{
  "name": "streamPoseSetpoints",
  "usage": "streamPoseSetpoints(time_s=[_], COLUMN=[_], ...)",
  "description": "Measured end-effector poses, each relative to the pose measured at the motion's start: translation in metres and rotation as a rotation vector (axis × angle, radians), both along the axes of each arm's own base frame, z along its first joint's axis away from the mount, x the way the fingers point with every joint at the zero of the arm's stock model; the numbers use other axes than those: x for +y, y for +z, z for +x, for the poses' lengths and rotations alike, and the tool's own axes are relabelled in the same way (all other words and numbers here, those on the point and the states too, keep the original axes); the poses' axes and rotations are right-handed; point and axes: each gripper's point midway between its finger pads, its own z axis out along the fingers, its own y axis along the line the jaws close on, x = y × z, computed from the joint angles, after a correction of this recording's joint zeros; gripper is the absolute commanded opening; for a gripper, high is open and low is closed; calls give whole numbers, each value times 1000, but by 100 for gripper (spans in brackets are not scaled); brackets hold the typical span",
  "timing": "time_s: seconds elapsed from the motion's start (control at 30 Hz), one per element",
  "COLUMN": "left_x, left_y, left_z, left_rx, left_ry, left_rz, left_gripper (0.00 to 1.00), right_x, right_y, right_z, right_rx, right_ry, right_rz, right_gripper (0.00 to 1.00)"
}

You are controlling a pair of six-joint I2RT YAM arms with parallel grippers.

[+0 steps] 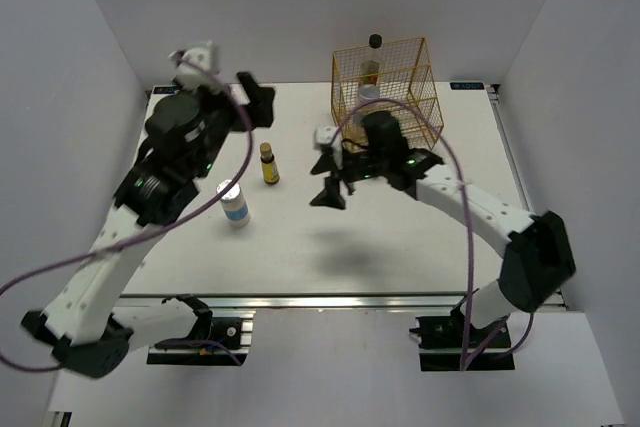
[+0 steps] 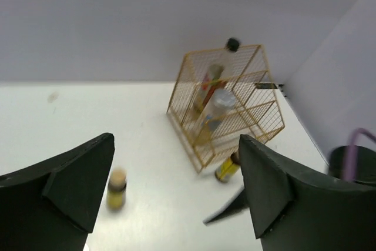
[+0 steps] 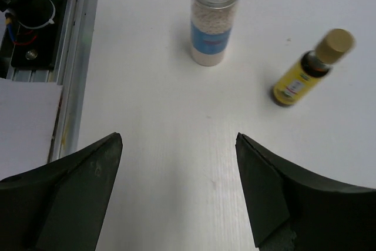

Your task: Organize the condiment bottles

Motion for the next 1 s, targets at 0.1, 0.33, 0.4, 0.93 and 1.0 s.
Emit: streamPoseSetpoints(time_s=[0.1,0.33,0.4,0.93,1.0], left_x=[41,95,101,107,107], left_y=[-24,-71,-76,-104,-105], left_z=[-39,-92,-97,-107,-108], left_rx=[88,230,251,356,359], left_ry=[87,224,242,270,271], left_rz=[-57,-130,-139,-96,-93], left_gripper=[98,98,98,98,98], right_x=[43,125,148,226,230], right_y=[-28,-80,-90,-113,-109], right_z=[-12,-11,-9,26,30], right_rx=[47,141,158,135,131], right_ry=[29,-22,-37,-218,-233], right_rz=[-59,-166,-178,-128,-104], right_gripper=[89,89,89,89,86])
